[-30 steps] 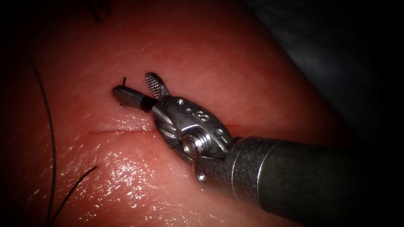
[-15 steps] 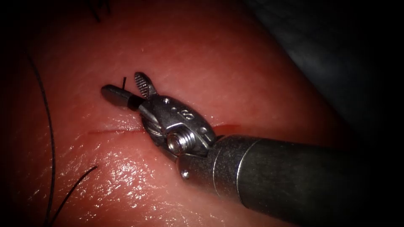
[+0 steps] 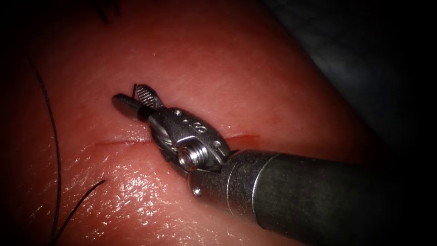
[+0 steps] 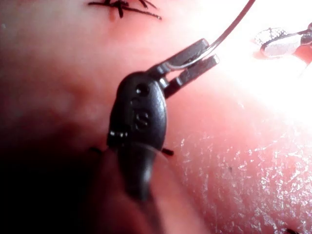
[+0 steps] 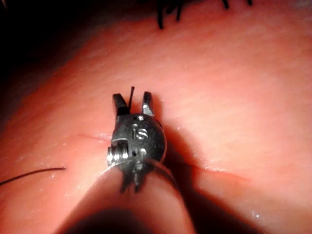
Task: Wound Closure
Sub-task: Pull the string through the cut with the right gripper
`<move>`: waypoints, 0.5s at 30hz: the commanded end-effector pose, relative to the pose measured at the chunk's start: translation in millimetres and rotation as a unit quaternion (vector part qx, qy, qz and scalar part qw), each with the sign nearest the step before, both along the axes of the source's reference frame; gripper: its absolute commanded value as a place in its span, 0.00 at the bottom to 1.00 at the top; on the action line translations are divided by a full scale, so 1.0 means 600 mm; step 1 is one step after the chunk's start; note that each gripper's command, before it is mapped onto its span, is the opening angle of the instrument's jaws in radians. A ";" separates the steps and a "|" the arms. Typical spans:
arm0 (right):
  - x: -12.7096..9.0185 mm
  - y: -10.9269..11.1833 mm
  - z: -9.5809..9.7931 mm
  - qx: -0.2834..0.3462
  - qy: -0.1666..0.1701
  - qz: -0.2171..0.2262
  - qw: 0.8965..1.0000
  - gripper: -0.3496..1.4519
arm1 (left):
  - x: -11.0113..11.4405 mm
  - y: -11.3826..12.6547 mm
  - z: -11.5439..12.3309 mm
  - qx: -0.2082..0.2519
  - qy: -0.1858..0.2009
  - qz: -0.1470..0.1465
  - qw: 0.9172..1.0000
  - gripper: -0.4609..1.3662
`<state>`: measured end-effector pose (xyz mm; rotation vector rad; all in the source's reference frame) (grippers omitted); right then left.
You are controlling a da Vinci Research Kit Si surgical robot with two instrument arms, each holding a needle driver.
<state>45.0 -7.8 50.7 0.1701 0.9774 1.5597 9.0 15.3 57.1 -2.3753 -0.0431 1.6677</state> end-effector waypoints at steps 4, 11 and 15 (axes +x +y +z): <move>0.0003 0.0003 -0.0003 0.001 0.009 -0.006 1.000 0.00 | 0.0000 0.0000 0.0000 0.000 0.000 0.001 1.000 0.06; 0.0003 0.0009 -0.0019 -0.013 0.013 -0.025 1.000 0.00 | -0.0001 0.0000 0.0000 0.000 0.000 0.001 1.000 0.06; 0.0003 0.0015 -0.0030 -0.018 0.015 -0.017 1.000 0.00 | -0.0002 0.0001 0.0000 0.000 0.000 0.000 1.000 0.06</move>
